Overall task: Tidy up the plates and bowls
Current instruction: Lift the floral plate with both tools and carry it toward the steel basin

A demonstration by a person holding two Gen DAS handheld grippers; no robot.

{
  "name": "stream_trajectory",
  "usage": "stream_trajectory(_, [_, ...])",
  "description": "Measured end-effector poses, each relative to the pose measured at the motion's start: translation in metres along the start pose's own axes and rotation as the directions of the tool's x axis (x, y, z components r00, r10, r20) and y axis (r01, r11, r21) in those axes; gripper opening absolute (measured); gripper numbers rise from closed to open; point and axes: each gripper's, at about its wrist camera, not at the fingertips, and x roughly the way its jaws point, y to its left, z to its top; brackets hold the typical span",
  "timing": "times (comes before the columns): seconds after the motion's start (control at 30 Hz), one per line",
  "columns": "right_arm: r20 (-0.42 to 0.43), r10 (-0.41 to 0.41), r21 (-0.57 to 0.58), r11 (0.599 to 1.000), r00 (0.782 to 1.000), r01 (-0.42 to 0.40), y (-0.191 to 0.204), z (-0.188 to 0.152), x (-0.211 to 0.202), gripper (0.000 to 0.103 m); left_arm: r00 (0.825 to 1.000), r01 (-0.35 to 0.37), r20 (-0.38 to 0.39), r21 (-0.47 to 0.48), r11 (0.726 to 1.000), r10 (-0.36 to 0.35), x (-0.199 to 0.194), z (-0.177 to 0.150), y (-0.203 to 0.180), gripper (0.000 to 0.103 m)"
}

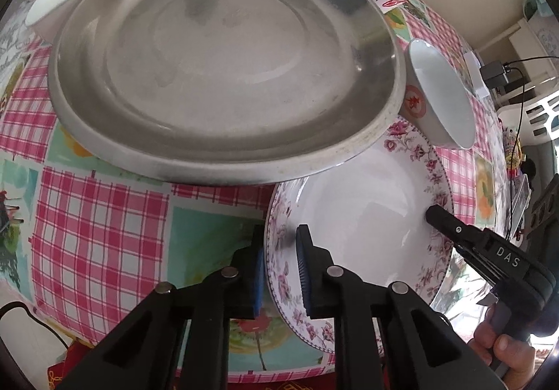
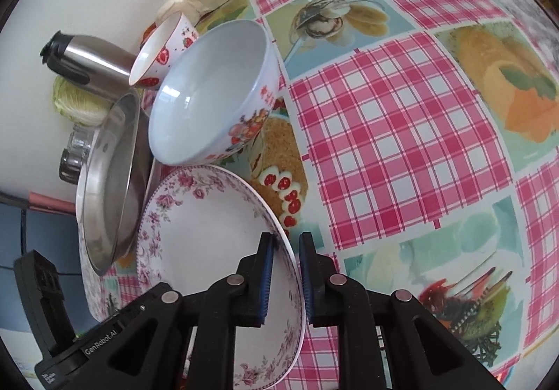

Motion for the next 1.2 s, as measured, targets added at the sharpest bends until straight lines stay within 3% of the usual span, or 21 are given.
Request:
stream_trajectory(0.17, [-0.014, -0.017, -0.006, 1.0, 1.0, 0.017, 0.002, -0.01, -0.005, 0.014, 1.0, 0.018, 0.004, 0.025, 1.0, -0.018, -0.001, -0.003, -0.013, 0.017])
stream_trajectory(0.8, [0.08, -0.06, -0.096, 0.993, 0.995, 0.068, 0.01, -0.023, -0.056, 0.012, 0.998, 0.052, 0.035, 0.114, 0.992, -0.057, -0.018, -0.017, -0.021, 0.017])
stream_trajectory(1.2, [0.16, -0.039, -0.128, 0.99, 0.986, 0.06, 0.018, -0.027, -0.088, 0.012, 0.987, 0.051, 0.139, 0.176, 0.983, -0.076, -0.046, -0.021, -0.033, 0.017])
